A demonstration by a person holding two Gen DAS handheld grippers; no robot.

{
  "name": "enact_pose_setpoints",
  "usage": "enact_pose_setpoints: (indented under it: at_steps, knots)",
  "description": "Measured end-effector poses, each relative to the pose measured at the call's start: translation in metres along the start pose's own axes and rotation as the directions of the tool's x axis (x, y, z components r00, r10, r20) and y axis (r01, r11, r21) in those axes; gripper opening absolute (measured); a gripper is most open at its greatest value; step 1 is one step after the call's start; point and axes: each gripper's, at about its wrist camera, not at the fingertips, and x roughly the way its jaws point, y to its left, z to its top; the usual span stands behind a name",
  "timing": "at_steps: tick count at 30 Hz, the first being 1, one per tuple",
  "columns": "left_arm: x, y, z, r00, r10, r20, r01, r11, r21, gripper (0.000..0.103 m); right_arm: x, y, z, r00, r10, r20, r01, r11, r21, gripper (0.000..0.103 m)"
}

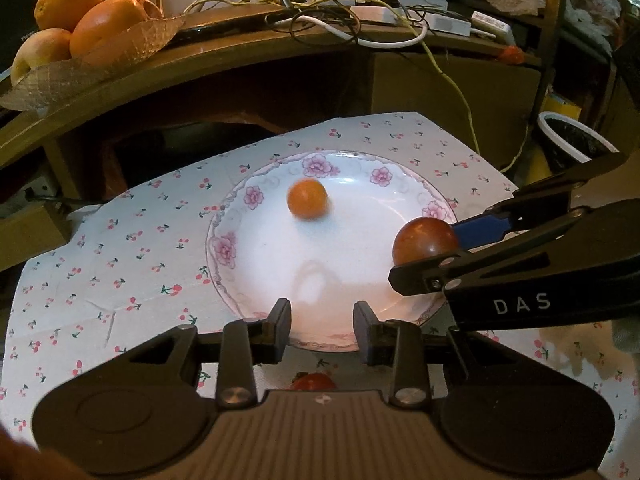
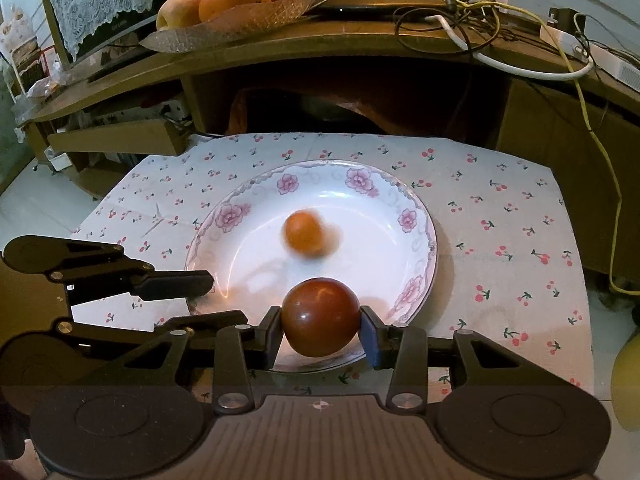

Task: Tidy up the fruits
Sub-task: 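Open both tools to drop the tomato and tangerine into the plate, then move both open tools back to the remaining fruit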

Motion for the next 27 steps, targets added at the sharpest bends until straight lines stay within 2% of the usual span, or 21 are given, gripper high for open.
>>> enact_pose_setpoints:
  at_steps: [6,15,27]
  knots:
    - [-0.008,0.004,0.002,1.0,0.0,0.012,0.001,1.0,-0.018,0.042,-0.008,-0.002,0.001,0.999,-0.005,0.037,0.005,1.0,0.006,0.049]
    - [-0.016,0.006,0.001,1.0,0.01,0.014,-0.01,1.0,-0.009,0.043,-0.016,-0.004,0.002,0.998,-0.008,0.063,0.006,1.0,0.03,0.049]
    - [-0.042,0.017,-0.022,1.0,0.017,-0.001,-0.017,1.0,-0.02,0.044,-0.03,0.015,-0.012,0.997,0.057,0.045,-0.056,0.998,-0.015,0.049]
